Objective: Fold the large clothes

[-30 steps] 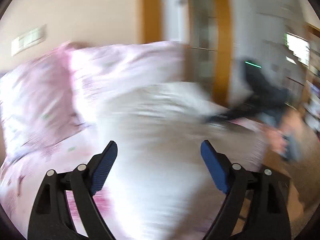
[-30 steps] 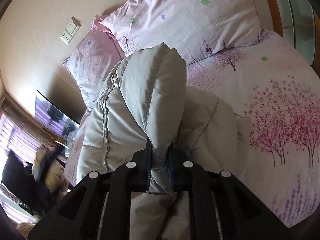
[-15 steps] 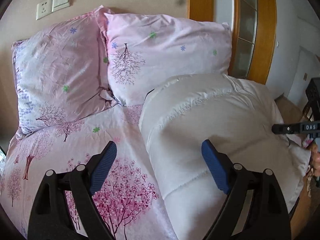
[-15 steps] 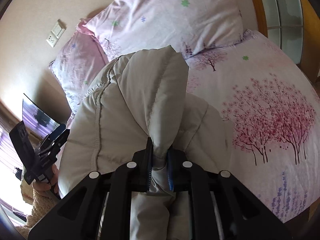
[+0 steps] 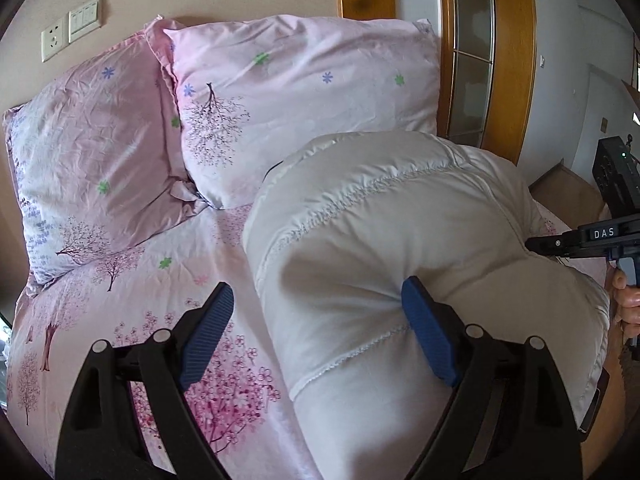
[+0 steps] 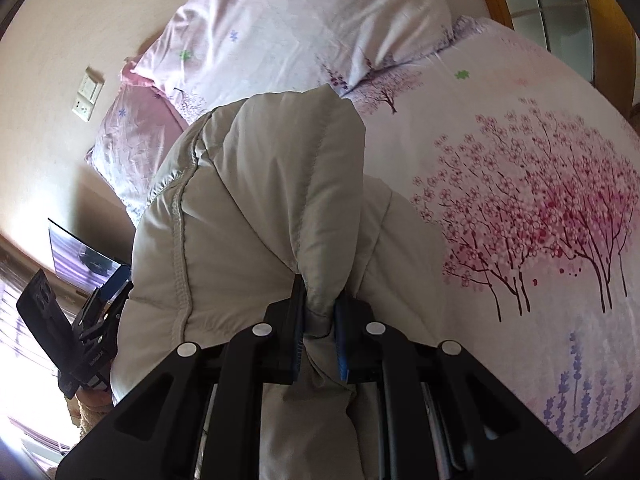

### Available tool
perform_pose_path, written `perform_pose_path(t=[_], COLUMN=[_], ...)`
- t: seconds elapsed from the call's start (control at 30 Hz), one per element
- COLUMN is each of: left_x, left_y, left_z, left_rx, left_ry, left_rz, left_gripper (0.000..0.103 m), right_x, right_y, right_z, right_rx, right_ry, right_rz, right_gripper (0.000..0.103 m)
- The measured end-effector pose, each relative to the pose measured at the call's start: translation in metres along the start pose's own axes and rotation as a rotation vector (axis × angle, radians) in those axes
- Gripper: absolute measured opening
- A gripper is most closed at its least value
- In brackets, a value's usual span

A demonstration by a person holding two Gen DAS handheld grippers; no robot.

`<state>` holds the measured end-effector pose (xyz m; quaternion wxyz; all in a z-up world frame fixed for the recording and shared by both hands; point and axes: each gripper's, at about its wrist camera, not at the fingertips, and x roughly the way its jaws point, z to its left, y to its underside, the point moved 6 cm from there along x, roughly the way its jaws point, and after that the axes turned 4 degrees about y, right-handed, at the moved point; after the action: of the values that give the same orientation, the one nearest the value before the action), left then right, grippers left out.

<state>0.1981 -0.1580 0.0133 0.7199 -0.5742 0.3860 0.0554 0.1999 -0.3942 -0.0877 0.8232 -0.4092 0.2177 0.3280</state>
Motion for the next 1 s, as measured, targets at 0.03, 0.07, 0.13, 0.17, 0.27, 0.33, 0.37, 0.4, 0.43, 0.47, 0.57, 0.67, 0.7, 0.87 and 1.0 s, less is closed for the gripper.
perform_pose_path(t=[0.03, 0.07, 0.13, 0.17, 0.27, 0.33, 0.37, 0.4, 0.43, 0.47, 0.57, 0.67, 0.7, 0.87, 1.0], left_x=[0.002, 0.004, 0.006, 0.008, 0.011, 0.012, 0.013, 0.013, 0.014, 0.014, 0.014, 0.014, 0.014, 0.014, 0.014], left_y=[0.001, 0.002, 0.003, 0.004, 0.006, 0.007, 0.008, 0.008, 0.009, 0.009, 0.011, 0.012, 0.012, 0.012, 0.013], left_z=[-0.002, -0.004, -0.007, -0.009, -0.013, -0.017, -0.018, -0.018, -0.019, -0.019, -0.017, -0.016, -0.016, -0.017, -0.018], left_rx=[-0.002, -0.004, -0.006, -0.007, 0.0, 0.013, 0.019, 0.029, 0.037, 0.042, 0.052, 0.052, 0.052, 0.06, 0.068], left_ry=[-0.001, -0.002, -0.005, -0.008, -0.019, -0.03, -0.034, -0.039, -0.042, -0.044, -0.047, -0.044, -0.045, -0.054, -0.06], left_rz=[0.001, 0.001, 0.0, -0.001, -0.003, -0.005, -0.004, -0.002, 0.0, 0.002, 0.006, 0.009, 0.009, 0.01, 0.009], left_gripper=[0.086, 0.086, 0.086, 0.086, 0.086, 0.086, 0.086, 0.086, 0.086, 0.086, 0.086, 0.086, 0.086, 0.086, 0.086], right_x=[0.002, 0.004, 0.009, 0.01, 0.014, 0.015, 0.013, 0.009, 0.005, 0.0, -0.026, -0.058, -0.063, -0.064, -0.054], right_y=[0.0, -0.001, -0.001, -0.001, 0.0, 0.001, 0.002, 0.004, 0.005, 0.007, 0.012, 0.028, 0.034, 0.067, 0.078], right_z=[-0.002, -0.004, -0.009, -0.011, -0.016, -0.017, -0.017, -0.015, -0.014, -0.012, -0.006, 0.006, 0.011, 0.033, 0.03], right_rx=[0.006, 0.012, 0.027, 0.032, 0.054, 0.059, 0.057, 0.045, 0.041, 0.034, 0.005, -0.04, -0.065, -0.143, -0.144], right_ry=[-0.002, -0.004, -0.009, -0.011, -0.011, -0.007, -0.001, 0.015, 0.028, 0.04, 0.089, 0.1, 0.097, 0.079, 0.089], right_rz=[0.004, 0.008, 0.02, 0.023, 0.029, 0.025, 0.016, -0.002, -0.015, -0.032, -0.13, -0.238, -0.254, -0.246, -0.227], right_gripper=[0.013, 0.014, 0.014, 0.015, 0.015, 0.017, 0.018, 0.019, 0.02, 0.023, 0.025, 0.025, 0.025, 0.025, 0.025])
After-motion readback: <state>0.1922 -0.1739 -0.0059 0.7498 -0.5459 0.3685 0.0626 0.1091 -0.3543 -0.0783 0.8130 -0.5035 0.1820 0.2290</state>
